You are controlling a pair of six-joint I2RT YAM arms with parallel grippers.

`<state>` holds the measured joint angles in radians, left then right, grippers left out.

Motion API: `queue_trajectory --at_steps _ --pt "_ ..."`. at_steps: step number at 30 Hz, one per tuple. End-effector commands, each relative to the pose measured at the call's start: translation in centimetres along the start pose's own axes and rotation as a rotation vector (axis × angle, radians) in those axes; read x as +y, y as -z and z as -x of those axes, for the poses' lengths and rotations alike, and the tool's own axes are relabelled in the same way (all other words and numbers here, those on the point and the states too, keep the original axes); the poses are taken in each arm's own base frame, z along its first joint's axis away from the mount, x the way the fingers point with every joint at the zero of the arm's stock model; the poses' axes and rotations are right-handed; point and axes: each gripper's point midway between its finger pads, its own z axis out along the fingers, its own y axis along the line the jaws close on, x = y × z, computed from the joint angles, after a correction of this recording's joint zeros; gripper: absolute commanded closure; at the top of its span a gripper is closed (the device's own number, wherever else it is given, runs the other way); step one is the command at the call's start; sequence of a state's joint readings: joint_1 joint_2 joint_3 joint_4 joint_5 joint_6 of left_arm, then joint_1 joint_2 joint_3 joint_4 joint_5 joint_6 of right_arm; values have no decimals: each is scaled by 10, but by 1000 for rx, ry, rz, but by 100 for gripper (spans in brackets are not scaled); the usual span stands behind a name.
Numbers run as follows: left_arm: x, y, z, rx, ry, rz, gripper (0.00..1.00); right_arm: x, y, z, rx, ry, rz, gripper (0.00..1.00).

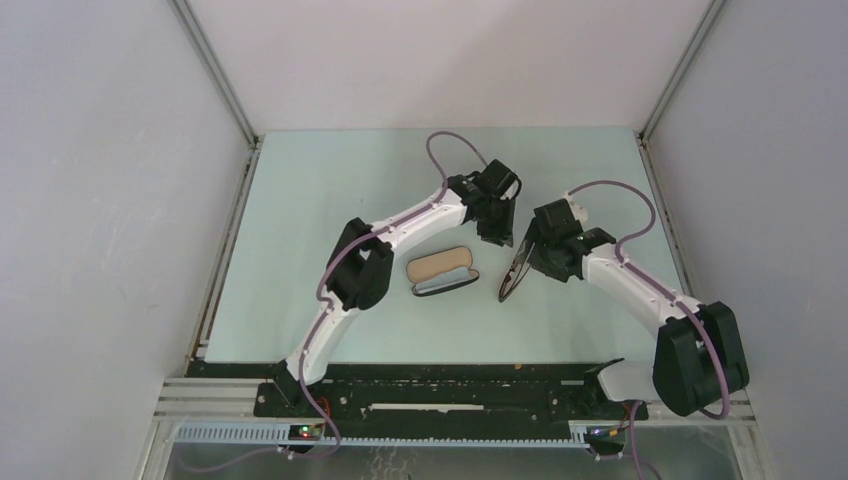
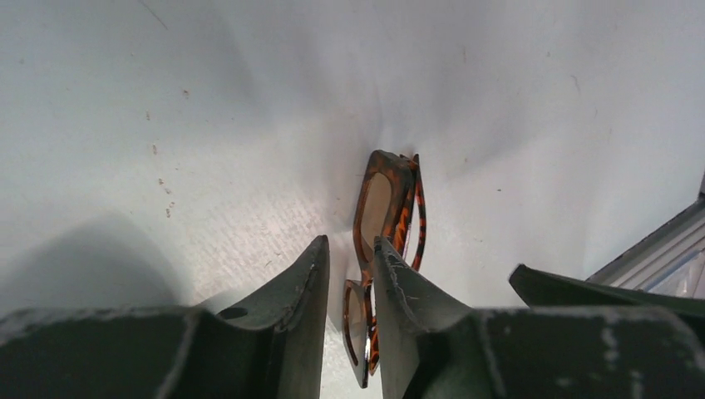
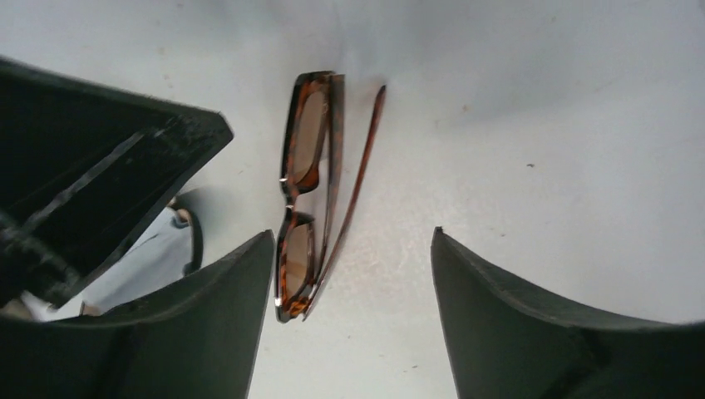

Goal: Organize the sunglasses
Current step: Fold the sunglasses at the center of the board, then pick up the sunglasses from the center of the board.

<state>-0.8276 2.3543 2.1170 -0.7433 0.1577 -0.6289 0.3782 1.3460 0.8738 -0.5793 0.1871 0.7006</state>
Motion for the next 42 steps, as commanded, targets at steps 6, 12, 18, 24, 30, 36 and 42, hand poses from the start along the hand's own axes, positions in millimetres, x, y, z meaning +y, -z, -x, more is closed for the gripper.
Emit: queue_trajectory --at_steps 6,12,18,24,30,36,42 --pt "12 59 28 -185 24 57 70 35 4 -14 26 15 130 4" --pt "39 91 34 -264 65 109 69 37 -11 -23 57 23 82 11" --pt "73 97 30 -281 127 145 69 31 -24 -31 79 38 30 19" --pt "82 92 23 -264 137 150 69 34 -29 -34 83 38 33 38" --pt "87 85 17 -247 140 161 70 33 -33 -35 88 47 28 55" --pt "103 82 13 -240 160 181 70 40 -22 -27 62 70 73 69" --pt "117 111 18 -297 187 181 69 60 -4 -18 32 185 219 73"
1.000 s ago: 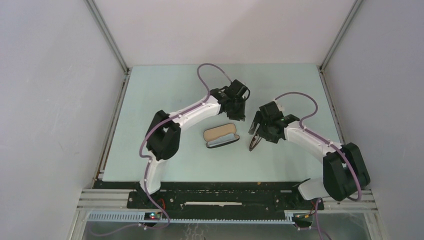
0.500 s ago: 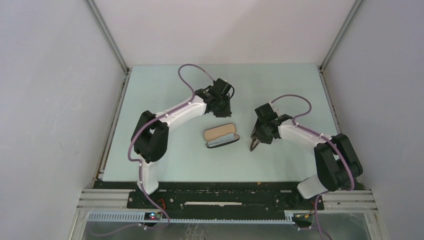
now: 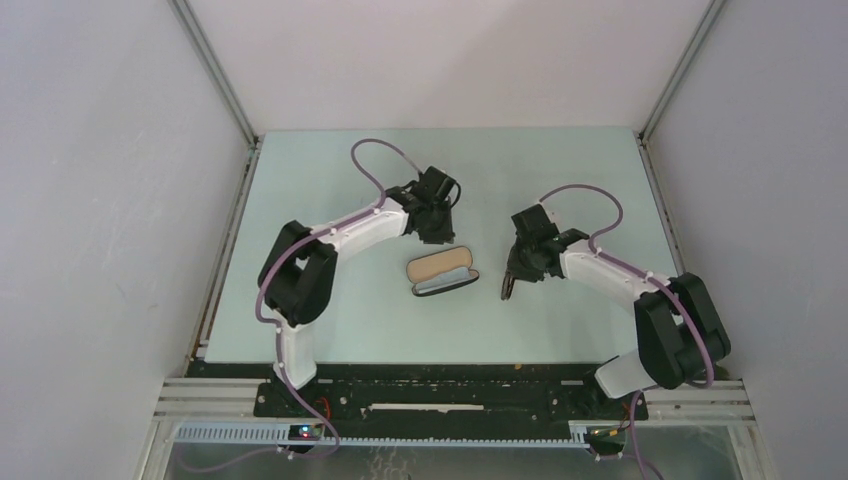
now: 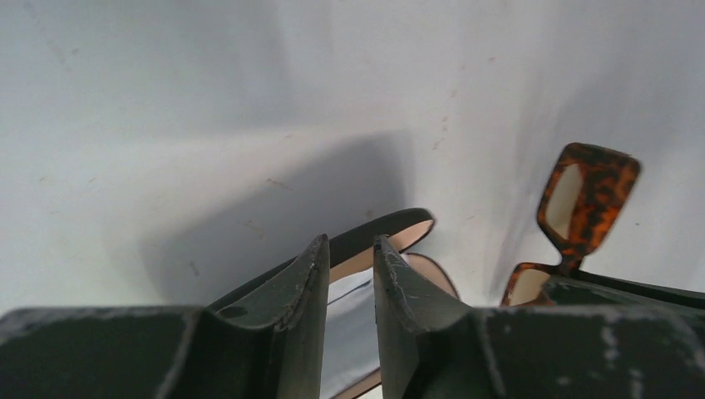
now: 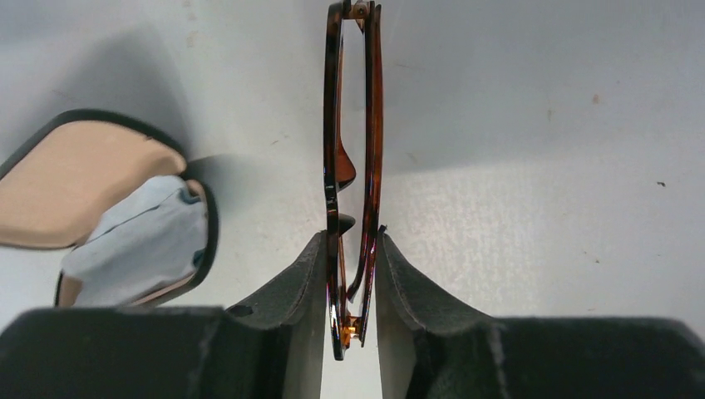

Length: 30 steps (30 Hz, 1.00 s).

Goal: Organize the sunglasses
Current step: Pick up the sunglasses from the center of the board, then adjust the sunglasses case at the center of the board.

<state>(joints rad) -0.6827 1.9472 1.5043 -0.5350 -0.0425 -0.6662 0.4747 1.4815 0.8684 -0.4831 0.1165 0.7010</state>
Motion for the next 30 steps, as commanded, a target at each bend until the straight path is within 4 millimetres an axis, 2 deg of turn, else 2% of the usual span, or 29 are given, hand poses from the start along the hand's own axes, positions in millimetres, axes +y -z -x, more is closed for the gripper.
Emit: queue_trajectory --at_steps 1,4,9,13,16,18,22,25,27,29,30 --pt "6 40 31 -118 45 -41 69 35 24 21 -74 122 188 73" --pt "21 50 37 -136 52 -29 68 53 38 27 -80 191 309 74" --pt "53 62 31 -111 94 29 68 92 72 34 -103 389 512 70" --pt "76 78 24 -128 139 76 67 107 90 44 -140 495 567 71" --pt "84 89 12 -142 164 75 67 116 101 53 -182 565 601 73" --pt "86 93 -3 -138 203 44 66 120 106 55 -201 613 623 73" --pt "92 95 -44 -101 273 37 58 127 110 62 -240 647 645 72" --pt "93 100 -70 -60 354 37 55 129 106 66 -248 632 638 72" --pt "83 101 -85 -34 429 -18 54 128 99 67 -241 619 625 72" --pt "65 101 -93 -25 494 -112 52 128 94 67 -232 603 615 72" --pt "59 100 -95 -29 550 -143 47 128 92 67 -226 595 614 72"
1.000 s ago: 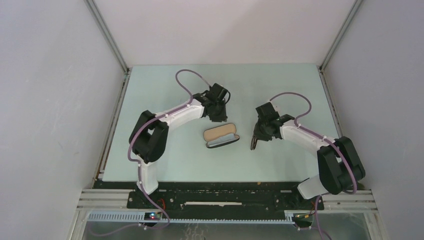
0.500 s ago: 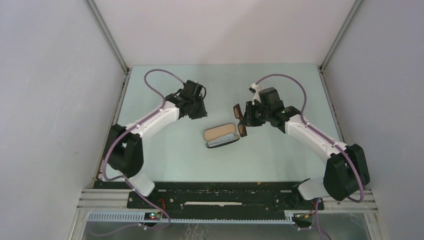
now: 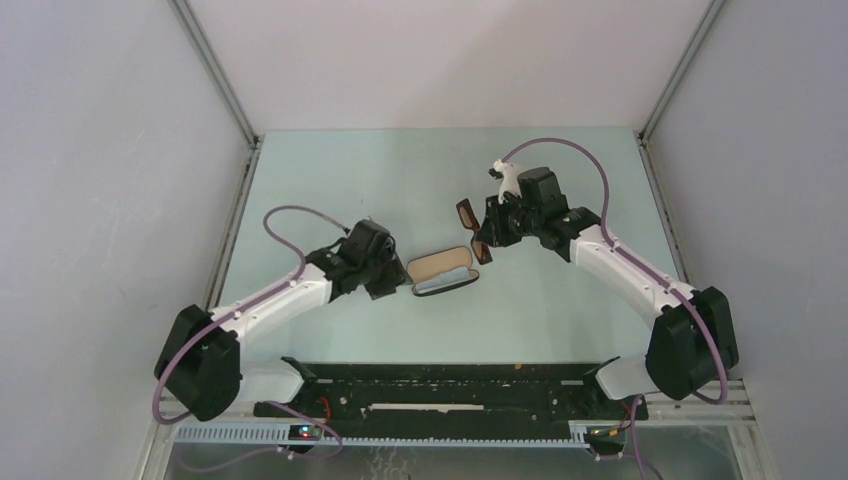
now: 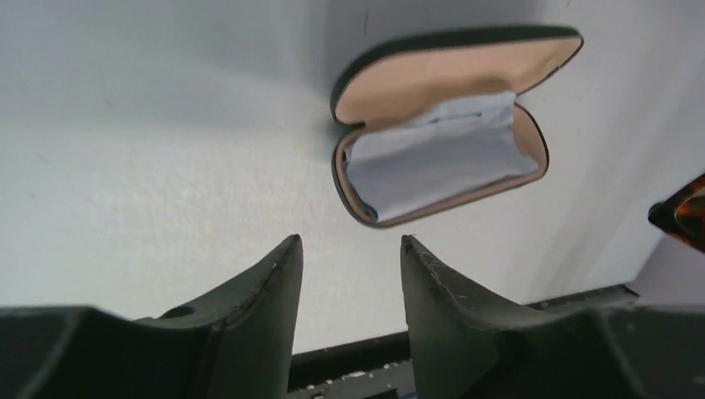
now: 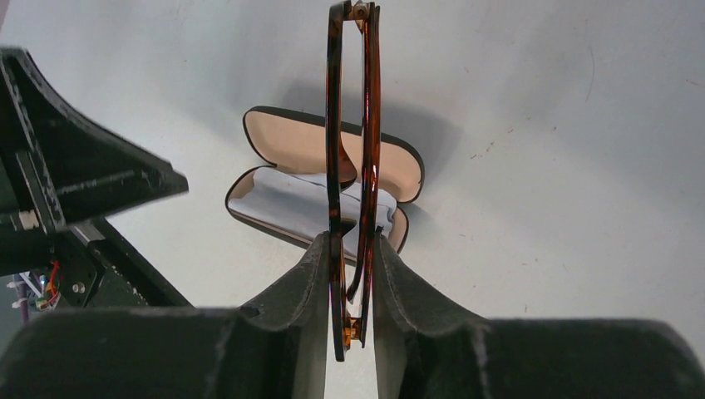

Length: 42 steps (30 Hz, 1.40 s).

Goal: Organize the sunglasses
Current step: Adjust the sunglasses case at the center of the board.

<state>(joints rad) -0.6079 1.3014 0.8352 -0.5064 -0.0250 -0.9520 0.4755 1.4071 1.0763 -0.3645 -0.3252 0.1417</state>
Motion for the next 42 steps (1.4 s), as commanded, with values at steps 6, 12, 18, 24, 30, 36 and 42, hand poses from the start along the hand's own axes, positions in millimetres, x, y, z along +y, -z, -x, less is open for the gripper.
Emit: queue_trajectory --at_steps 6,12,18,24,30,36,42 --pt "-46 -11 -27 39 340 -287 34 0 -8 24 -56 -3 34 72" --pt "-49 -22 -28 30 377 -291 35 -1 -7 23 -48 -11 39 71" --pt "-38 -26 -26 -2 441 -273 36 1 -6 20 -34 -12 44 71" --pt "-18 -31 -29 -33 569 -252 38 2 -7 16 -20 -17 50 71" --pt "-24 -35 -23 -45 591 -289 41 4 -10 13 -8 -19 57 71" --pt "-26 -45 -23 -23 608 -281 50 9 -10 8 7 -3 59 72" --pt "-20 -53 -33 21 615 -261 63 12 -5 10 -2 20 56 72"
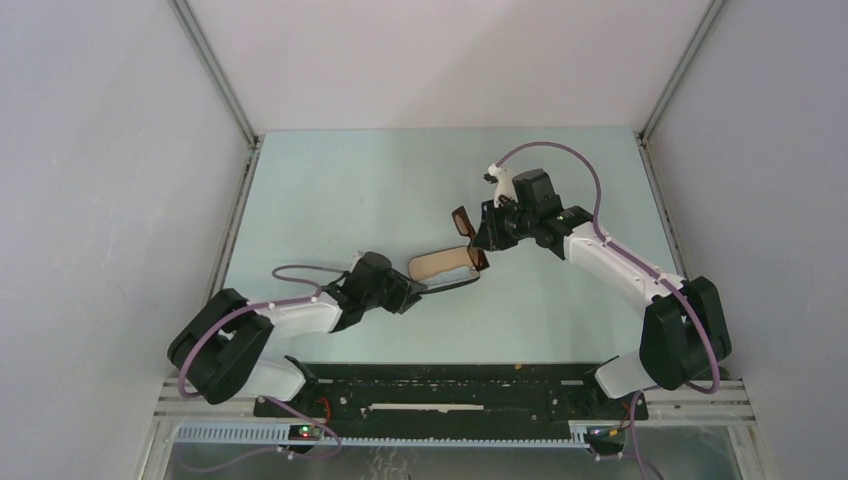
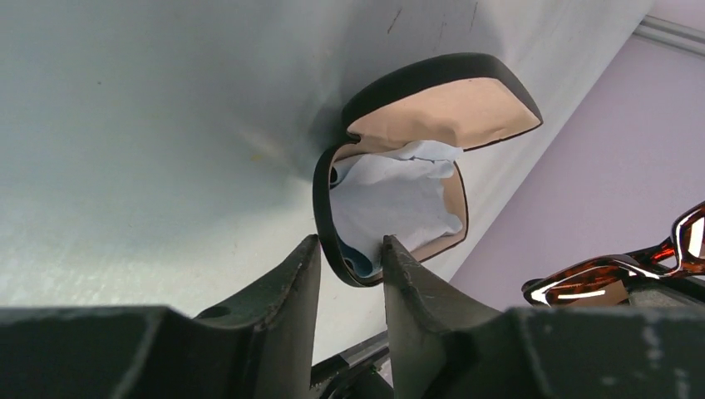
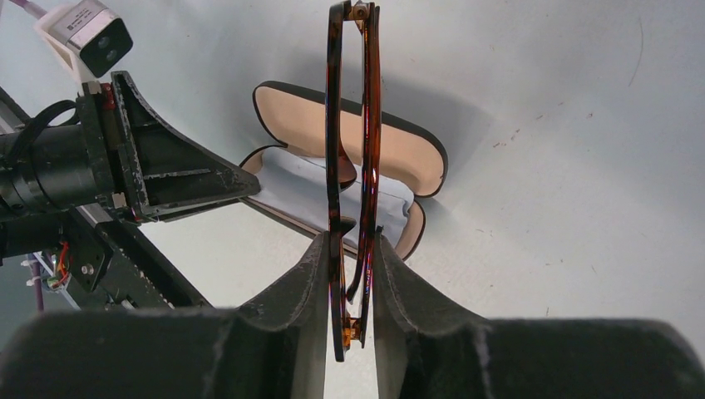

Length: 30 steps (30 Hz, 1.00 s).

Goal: Organize the sunglasses
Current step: Adjust the sunglasses case at the center of the board.

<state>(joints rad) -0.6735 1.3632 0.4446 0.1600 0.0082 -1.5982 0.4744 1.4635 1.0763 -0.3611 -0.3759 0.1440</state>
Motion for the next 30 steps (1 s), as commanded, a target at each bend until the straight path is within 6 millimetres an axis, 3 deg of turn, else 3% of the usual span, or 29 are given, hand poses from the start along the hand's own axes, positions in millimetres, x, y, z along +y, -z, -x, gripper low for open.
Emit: queue_trajectory --at_steps 1,10,13,19,26,30 --pt "-3 -2 -2 19 21 -24 64 12 10 23 -59 44 15 71" --pt "6 -1 3 18 -62 4 76 14 14 18 -41 59 16 72" --pt "14 0 10 18 -146 32 78 19 16 8 -8 79 23 73" --pt "5 -1 17 97 -445 37 85 41 18 -7 45 117 81 73" --pt "-8 -4 -1 308 -737 12 85 76 36 -26 103 169 214 72" --pt "-13 -1 -7 380 -818 -3 84 83 42 -48 182 191 216 72"
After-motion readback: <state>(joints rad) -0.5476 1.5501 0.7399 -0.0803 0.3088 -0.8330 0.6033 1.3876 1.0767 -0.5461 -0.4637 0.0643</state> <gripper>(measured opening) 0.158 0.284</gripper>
